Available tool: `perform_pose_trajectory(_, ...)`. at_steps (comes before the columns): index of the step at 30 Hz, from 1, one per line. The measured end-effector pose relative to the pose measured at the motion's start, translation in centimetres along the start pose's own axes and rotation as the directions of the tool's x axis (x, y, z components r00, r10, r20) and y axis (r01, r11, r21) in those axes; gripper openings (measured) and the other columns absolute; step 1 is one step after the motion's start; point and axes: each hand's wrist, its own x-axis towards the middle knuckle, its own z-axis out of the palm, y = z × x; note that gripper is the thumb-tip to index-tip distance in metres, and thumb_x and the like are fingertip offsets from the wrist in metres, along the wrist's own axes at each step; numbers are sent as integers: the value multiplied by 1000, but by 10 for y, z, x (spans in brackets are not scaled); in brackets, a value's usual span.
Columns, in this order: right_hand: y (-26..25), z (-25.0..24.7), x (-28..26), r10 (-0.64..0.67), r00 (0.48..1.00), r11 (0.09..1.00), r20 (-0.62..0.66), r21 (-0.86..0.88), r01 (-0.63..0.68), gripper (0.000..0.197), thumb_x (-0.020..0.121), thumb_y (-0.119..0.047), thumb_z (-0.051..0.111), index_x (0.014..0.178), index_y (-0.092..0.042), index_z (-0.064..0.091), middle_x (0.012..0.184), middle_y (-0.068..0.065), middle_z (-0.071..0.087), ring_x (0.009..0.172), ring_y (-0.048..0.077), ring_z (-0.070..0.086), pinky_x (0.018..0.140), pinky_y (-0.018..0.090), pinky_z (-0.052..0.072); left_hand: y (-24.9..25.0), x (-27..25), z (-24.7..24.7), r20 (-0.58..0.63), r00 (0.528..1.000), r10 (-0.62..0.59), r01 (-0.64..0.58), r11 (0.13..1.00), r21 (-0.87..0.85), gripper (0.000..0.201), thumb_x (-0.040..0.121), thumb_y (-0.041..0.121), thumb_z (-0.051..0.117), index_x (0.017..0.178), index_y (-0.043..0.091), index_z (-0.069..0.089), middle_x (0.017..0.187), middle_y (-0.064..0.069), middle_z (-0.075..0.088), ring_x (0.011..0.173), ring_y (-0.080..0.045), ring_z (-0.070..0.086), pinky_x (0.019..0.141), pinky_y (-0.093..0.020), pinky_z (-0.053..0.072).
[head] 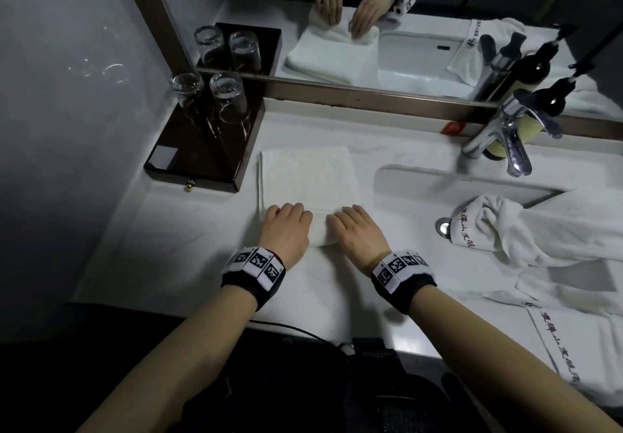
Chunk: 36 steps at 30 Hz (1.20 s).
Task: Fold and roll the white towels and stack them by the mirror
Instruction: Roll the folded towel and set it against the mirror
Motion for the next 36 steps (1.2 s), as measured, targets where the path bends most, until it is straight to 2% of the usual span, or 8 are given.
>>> perform_pose_trajectory(3, 5, 1, 11, 15, 995, 996, 98, 82, -23, 34, 63, 5, 69, 96, 4, 67, 82, 18, 69, 78, 34, 66, 85, 39, 53, -3, -8, 4, 3, 999, 40, -40, 998, 55, 46, 71, 28, 68, 113, 14, 56, 110, -4, 58, 100, -24, 56, 96, -38, 40)
perform_pose_trajectory(6, 13, -3, 23, 41, 970, 977, 241, 192, -89, 39, 79, -4, 58, 118, 3, 56, 104, 21, 66, 95, 35, 61, 91, 37, 41, -5, -4, -2, -71, 995, 66, -58, 992, 113, 36, 55, 21, 76, 90, 21, 69, 82, 4, 66, 72, -14, 64, 77, -25, 51)
perform_pose_trajectory(9, 18, -7, 25, 104, 945, 934, 309, 295, -200, 41, 85, -16, 56, 121, 0, 48, 105, 20, 65, 91, 38, 59, 79, 39, 40, -10, 3, -13, 55, 998, 39, -42, 998, 53, 42, 74, 18, 63, 115, 18, 57, 105, 1, 63, 93, -19, 62, 91, -28, 43)
perform_pose_trajectory(16, 7, 0, 0, 139, 988, 970, -60, 209, -124, 34, 75, -8, 65, 108, -3, 62, 108, 14, 63, 101, 35, 58, 92, 44, 41, -24, 10, -12, 148, 986, 74, -28, 956, -292, 41, 83, 20, 50, 123, 12, 41, 110, -10, 62, 94, -33, 59, 76, -34, 37)
perform_pose_trajectory(21, 1, 7, -8, 91, 996, 992, 22, 86, -93, 58, 67, -14, 74, 121, 1, 58, 122, 16, 62, 114, 35, 59, 99, 54, 43, -31, 15, -9, 255, 967, 15, 104, 888, -448, 36, 87, 27, 49, 122, 16, 47, 117, -7, 57, 105, -30, 53, 86, -35, 39)
perform_pose_trajectory(26, 8, 9, 8, 36, 999, 998, -41, 46, -34, 44, 65, 0, 69, 109, 0, 64, 105, 14, 68, 93, 33, 65, 85, 43, 51, -29, 14, -3, 91, 995, -39, 63, 960, -274, 39, 85, 26, 47, 123, 23, 53, 120, -1, 46, 111, -21, 43, 95, -34, 29)
perform_pose_trajectory(30, 9, 4, 24, 67, 990, 991, 126, 111, -81, 41, 70, -6, 62, 111, -3, 61, 100, 12, 66, 93, 32, 62, 82, 39, 42, -20, 11, -2, -19, 999, -33, 30, 986, -166, 53, 86, 11, 43, 137, 23, 39, 129, -1, 47, 118, -23, 45, 99, -37, 28)
perform_pose_trajectory(36, 7, 4, 43, 113, 923, 974, 369, 142, -176, 29, 79, -29, 52, 101, -10, 54, 96, 9, 66, 89, 31, 60, 72, 34, 34, -25, -8, 1, -274, 962, 18, -58, 989, -139, 48, 60, 8, 67, 108, 18, 65, 105, -4, 62, 96, -27, 60, 84, -39, 43)
